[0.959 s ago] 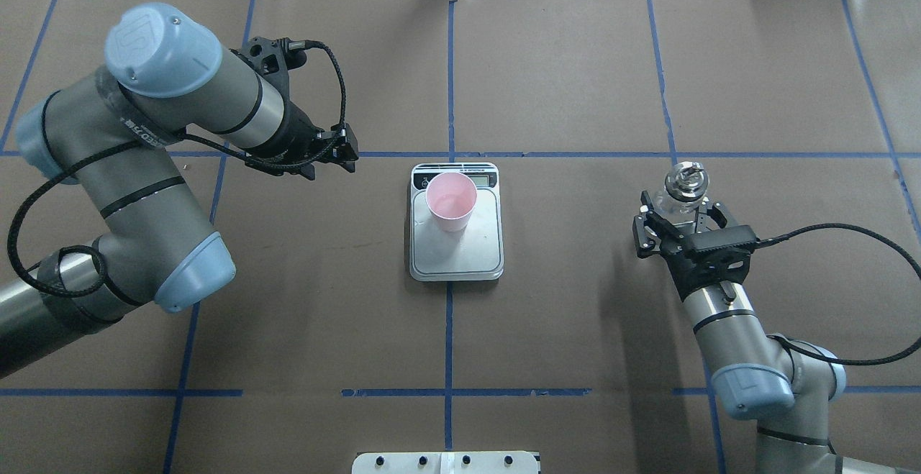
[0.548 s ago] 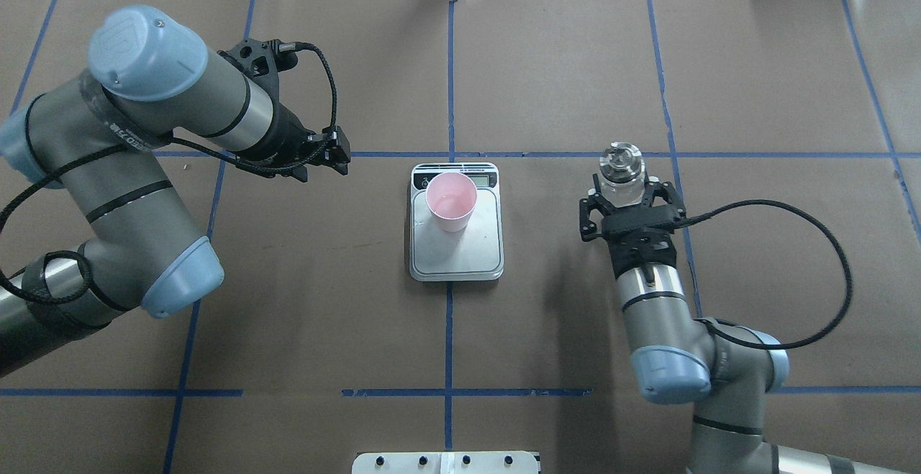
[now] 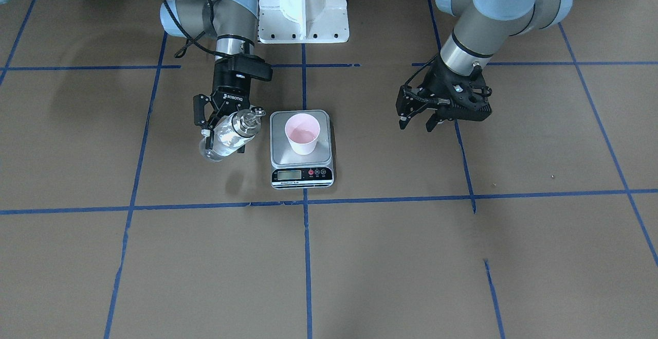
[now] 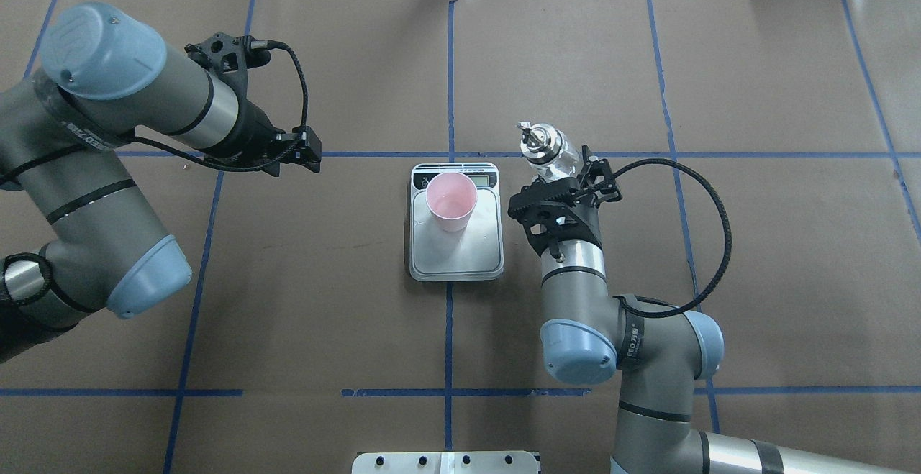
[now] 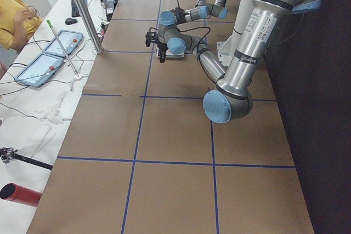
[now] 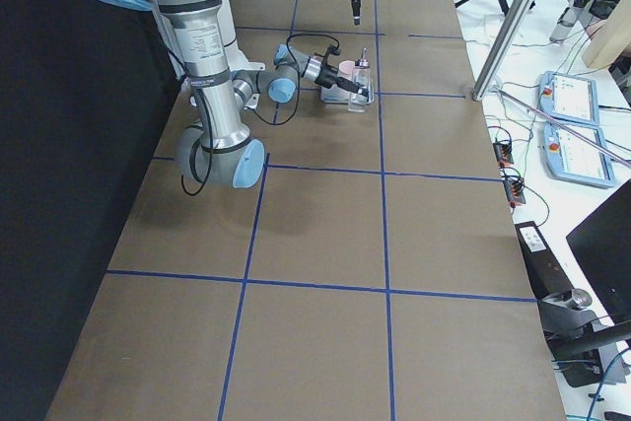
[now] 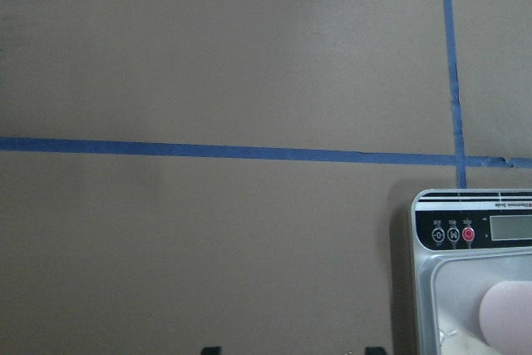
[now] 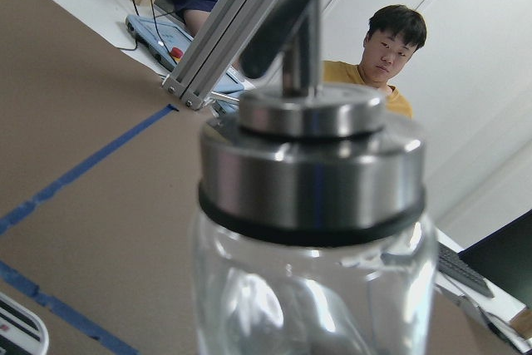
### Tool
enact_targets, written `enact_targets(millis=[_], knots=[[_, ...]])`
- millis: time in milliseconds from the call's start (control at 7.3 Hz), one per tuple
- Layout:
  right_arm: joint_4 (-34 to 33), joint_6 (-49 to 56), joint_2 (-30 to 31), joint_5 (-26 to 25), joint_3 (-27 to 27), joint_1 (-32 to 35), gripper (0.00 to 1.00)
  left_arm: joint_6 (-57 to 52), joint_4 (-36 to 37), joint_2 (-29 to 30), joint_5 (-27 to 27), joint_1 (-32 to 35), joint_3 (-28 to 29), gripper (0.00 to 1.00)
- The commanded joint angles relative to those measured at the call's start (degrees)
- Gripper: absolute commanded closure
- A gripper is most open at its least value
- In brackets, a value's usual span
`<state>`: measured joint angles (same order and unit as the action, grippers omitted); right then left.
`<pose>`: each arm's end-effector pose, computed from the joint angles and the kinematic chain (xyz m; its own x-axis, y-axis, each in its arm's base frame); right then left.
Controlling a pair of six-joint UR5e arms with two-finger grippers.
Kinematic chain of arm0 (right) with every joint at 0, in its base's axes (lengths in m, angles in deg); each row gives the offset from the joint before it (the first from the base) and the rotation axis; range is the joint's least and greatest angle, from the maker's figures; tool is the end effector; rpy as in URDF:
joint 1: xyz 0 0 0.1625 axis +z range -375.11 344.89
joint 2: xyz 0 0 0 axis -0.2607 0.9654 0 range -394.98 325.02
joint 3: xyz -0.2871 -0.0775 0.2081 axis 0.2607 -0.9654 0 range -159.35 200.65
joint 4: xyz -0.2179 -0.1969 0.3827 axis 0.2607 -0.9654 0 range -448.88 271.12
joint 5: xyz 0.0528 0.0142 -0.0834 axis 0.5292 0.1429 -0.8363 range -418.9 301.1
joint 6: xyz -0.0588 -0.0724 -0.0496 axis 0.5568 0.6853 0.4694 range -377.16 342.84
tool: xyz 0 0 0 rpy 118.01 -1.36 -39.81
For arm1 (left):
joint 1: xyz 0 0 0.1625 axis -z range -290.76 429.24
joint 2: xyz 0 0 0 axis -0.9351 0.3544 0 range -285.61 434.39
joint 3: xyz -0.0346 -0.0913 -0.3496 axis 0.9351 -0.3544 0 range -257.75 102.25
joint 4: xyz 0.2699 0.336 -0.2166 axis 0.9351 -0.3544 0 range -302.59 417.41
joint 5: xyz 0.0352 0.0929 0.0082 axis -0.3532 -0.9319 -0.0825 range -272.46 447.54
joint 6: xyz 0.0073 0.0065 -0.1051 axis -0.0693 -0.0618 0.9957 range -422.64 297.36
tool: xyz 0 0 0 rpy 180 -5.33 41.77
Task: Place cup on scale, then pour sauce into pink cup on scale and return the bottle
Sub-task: 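Carry the bottle with the right gripper over the pink cup, then tilt the bottle spout down into the pink cup with the right gripper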
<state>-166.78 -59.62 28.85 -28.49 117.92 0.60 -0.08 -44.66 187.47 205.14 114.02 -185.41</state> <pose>-0.5697 -0.3934 0.1991 0.9935 -0.1084 0.0360 0.0050 0.3564 0.9343 0.3865 -0.5024 0.1711 0.5478 0.0320 -0.8360 0.1237 0.9852 0.1187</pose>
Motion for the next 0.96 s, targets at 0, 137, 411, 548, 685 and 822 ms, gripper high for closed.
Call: enact_targets(millis=[0, 137, 411, 548, 685, 822], knots=[[-14.34, 10.06, -2.82, -5.96, 0.20, -0.15, 1.00, -1.82, 0.12, -1.89, 0.09, 0.57, -1.76, 0.34], [-14.82, 10.63, -2.75, -7.98, -0.23, -1.63, 1.00, -1.82, 0.03, -2.51, 0.09, 0.92, -1.85, 0.34], [-20.17, 15.53, -3.01, -10.81, -0.15, -3.05, 1.00, -3.84, 0.20, -3.12, 0.09, 1.71, -1.85, 0.34], [-20.45, 15.73, -2.93, -11.77, -0.24, -3.31, 1.00, -3.85, 0.20, -3.21, 0.18, 2.06, -1.94, 0.34], [-22.10, 19.04, -2.84, -13.26, -0.41, -3.58, 1.00, -3.85, 0.20, -3.30, 0.09, 2.06, -2.03, 0.34], [-22.56, 22.21, -2.75, -13.80, -0.33, -3.49, 1.00, -3.85, 0.20, -3.30, 0.18, 2.06, -2.11, 0.33]])
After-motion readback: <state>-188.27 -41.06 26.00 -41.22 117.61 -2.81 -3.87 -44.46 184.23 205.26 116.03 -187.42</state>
